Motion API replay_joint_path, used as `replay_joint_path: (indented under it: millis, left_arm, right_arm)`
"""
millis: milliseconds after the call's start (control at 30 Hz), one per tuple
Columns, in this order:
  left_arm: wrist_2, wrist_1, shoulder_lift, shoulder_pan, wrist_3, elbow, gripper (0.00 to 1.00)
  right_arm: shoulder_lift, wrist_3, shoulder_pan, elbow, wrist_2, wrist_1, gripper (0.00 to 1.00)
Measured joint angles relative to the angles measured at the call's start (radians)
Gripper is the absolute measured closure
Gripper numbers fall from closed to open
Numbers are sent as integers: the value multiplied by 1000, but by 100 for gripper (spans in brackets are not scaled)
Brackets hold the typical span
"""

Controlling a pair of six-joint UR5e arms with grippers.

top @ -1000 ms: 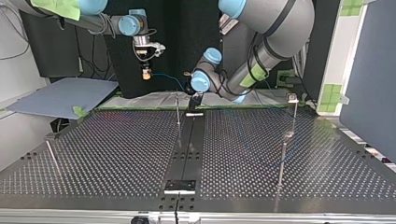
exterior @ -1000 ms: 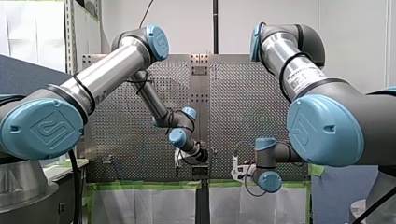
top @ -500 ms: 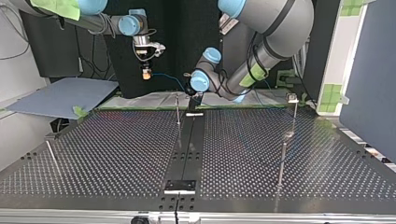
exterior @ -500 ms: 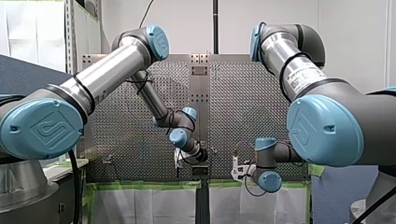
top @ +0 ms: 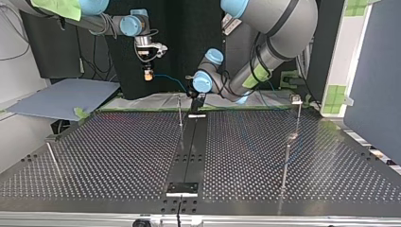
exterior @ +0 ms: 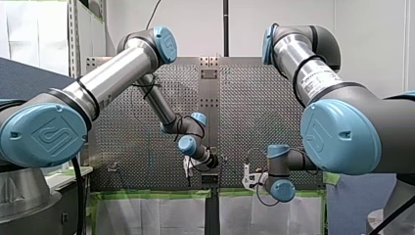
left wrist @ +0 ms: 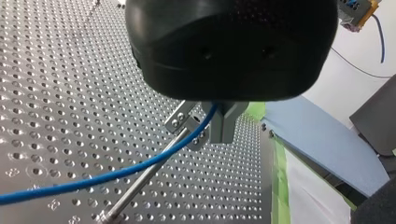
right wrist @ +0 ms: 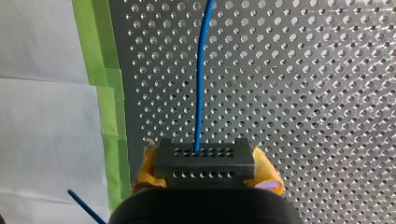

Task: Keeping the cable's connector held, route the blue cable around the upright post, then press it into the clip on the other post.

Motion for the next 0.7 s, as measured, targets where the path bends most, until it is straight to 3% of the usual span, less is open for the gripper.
replay_joint_path:
  millis: [367, 700]
  left_arm:
    - [-93, -2, 0, -13, 97, 0, 100]
    - [-143, 52, 0, -19, 147, 0, 100]
  right_arm:
    - [-1, 11, -17, -16, 0, 10, 100]
    - [-1, 11, -26, -71, -2, 65, 100]
